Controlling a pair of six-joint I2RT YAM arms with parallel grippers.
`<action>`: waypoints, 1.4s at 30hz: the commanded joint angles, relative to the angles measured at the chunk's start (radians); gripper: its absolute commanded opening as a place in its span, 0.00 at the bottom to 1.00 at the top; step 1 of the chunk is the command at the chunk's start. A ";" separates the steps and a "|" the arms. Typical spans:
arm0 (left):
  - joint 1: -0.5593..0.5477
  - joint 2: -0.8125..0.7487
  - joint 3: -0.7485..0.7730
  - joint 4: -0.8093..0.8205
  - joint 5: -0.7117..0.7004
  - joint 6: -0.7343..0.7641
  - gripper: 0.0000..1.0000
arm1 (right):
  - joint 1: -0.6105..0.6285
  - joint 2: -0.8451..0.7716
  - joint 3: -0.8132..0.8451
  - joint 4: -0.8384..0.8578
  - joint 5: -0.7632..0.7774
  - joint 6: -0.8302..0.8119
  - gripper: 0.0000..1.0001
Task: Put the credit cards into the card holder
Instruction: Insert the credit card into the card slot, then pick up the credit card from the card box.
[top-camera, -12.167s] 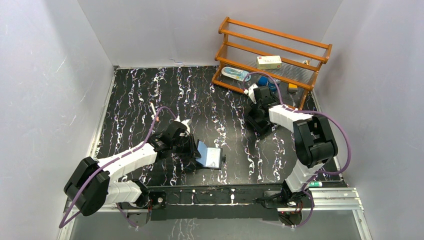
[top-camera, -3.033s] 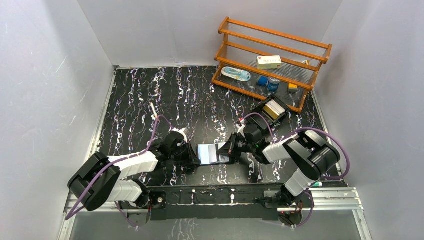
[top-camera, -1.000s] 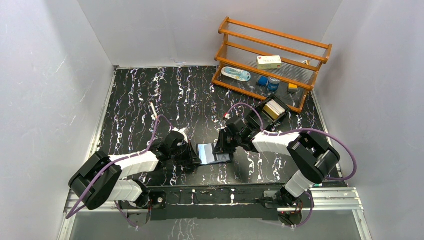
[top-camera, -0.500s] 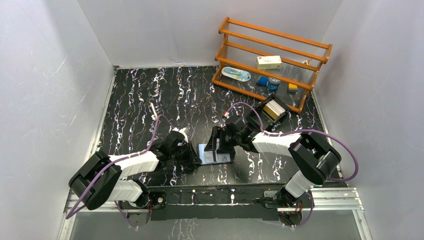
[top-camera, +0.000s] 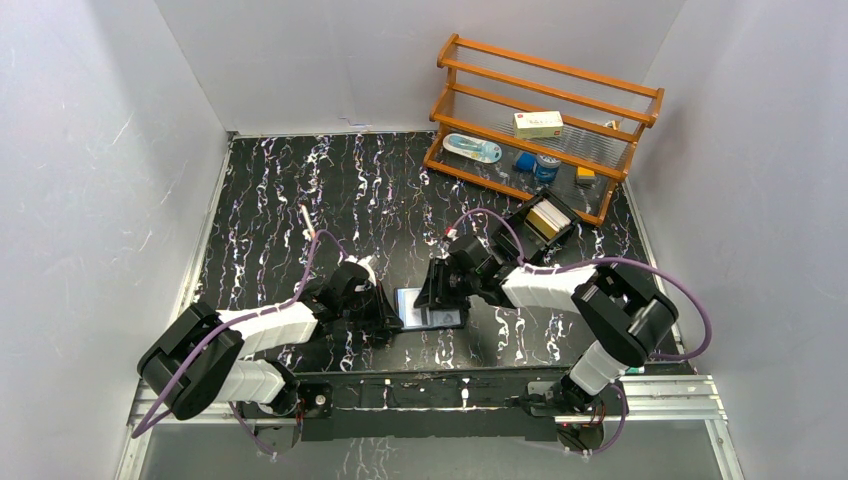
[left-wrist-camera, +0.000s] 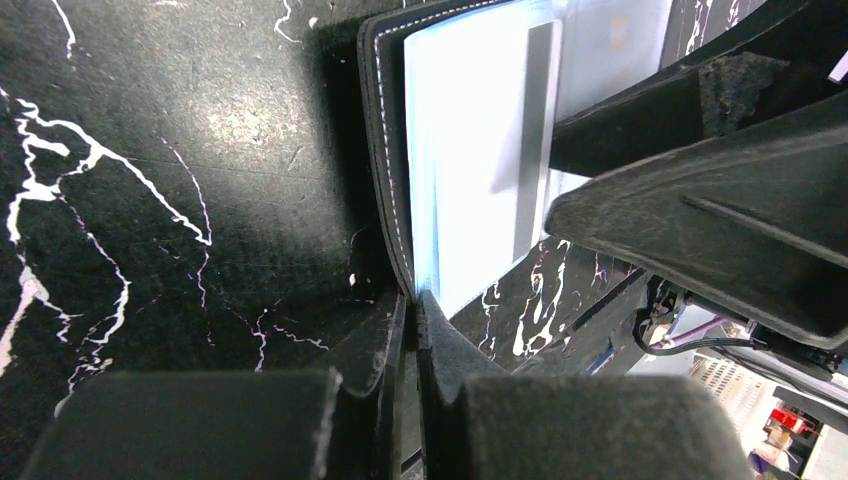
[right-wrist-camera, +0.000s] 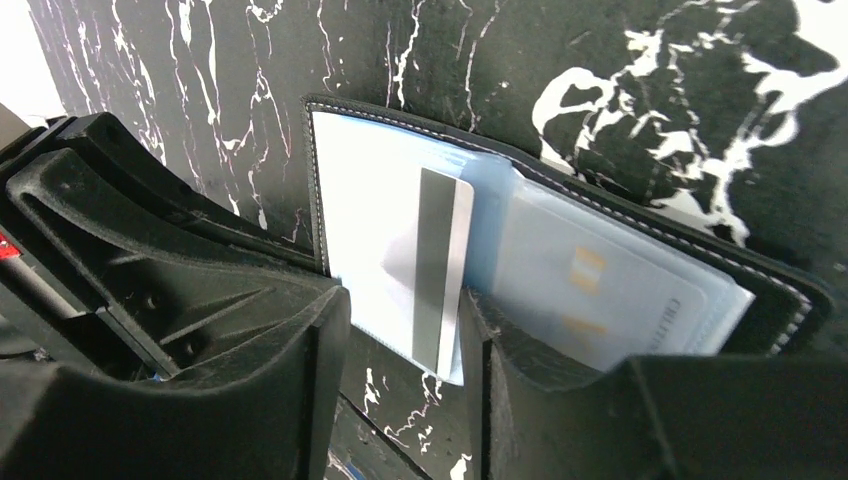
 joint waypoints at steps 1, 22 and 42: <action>-0.002 0.000 0.024 -0.004 0.015 0.016 0.00 | 0.034 0.046 0.068 -0.001 -0.010 -0.015 0.50; -0.003 -0.058 0.042 -0.119 0.029 0.064 0.00 | -0.164 -0.119 0.312 -0.494 0.190 -0.472 0.65; -0.002 -0.022 0.087 -0.169 0.103 0.110 0.03 | -0.572 0.108 0.464 -0.424 0.641 -1.243 0.65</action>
